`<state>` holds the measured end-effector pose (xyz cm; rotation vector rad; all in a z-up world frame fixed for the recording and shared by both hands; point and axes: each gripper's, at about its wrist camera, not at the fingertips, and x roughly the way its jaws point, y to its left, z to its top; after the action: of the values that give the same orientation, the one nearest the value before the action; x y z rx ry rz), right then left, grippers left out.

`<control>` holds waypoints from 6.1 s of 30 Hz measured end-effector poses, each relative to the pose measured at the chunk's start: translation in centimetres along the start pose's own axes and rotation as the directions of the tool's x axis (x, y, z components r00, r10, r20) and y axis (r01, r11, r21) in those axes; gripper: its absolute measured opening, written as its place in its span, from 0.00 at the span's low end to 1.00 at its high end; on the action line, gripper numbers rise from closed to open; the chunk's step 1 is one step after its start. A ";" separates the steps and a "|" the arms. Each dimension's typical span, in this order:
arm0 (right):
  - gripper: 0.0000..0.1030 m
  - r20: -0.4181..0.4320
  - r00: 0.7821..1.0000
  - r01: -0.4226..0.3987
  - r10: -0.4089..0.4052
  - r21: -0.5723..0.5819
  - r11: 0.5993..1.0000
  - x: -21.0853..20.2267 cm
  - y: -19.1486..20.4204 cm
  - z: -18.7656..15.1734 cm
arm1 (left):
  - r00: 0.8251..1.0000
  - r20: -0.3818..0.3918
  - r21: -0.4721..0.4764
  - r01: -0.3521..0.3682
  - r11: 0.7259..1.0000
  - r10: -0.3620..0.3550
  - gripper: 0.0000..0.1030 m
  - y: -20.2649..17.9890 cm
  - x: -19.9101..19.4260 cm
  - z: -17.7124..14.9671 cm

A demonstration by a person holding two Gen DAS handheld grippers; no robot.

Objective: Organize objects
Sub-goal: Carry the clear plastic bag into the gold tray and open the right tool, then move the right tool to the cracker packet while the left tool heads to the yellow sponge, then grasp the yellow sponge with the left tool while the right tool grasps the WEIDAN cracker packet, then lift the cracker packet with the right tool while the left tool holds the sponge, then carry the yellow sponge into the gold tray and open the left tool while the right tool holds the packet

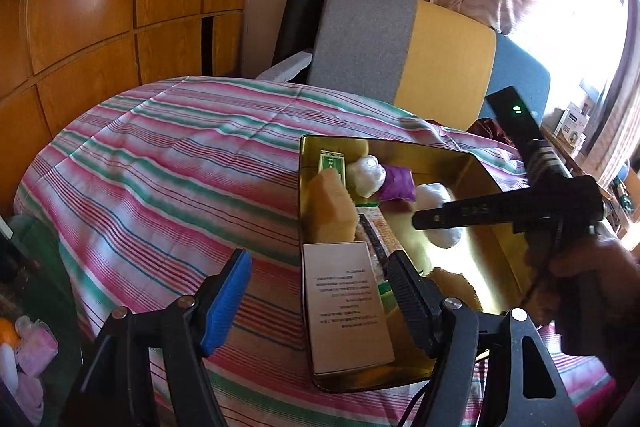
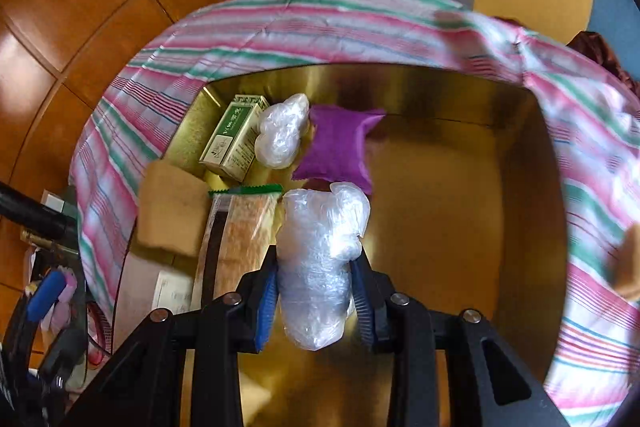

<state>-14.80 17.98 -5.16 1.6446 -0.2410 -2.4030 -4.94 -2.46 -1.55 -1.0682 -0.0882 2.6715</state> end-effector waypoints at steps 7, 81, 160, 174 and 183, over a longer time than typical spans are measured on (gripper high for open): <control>0.45 0.006 0.999 -0.051 0.051 0.027 0.998 1.2 0.2 0.4 | 1.000 -0.020 -0.004 -0.004 1.000 0.004 0.71 0.0 0.6 -0.4; 0.45 0.364 0.846 -0.129 -0.390 0.849 0.512 -22.9 -37.2 -23.6 | 0.890 -0.408 0.345 0.358 0.868 -0.204 0.86 -39.6 17.0 3.7; 0.64 0.088 0.970 0.120 -0.225 0.631 0.767 -15.4 -35.1 -17.2 | 0.903 -0.254 0.461 0.427 0.778 -0.345 0.61 -35.2 10.1 -7.2; 0.46 -0.096 0.934 0.352 -0.344 0.410 0.841 -12.7 -31.6 -17.0 | 0.903 -0.265 0.468 0.428 0.773 -0.339 0.62 -35.4 10.2 -7.5; 0.48 -0.068 0.945 0.318 -0.321 0.432 0.844 -12.7 -32.6 -17.3 | 0.908 -0.258 0.489 0.417 0.766 -0.329 0.57 -35.3 9.0 -7.4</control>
<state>2.89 52.64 -8.38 2.0037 -0.5937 -2.7525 1.55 33.66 -7.56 -0.9425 0.4133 2.0512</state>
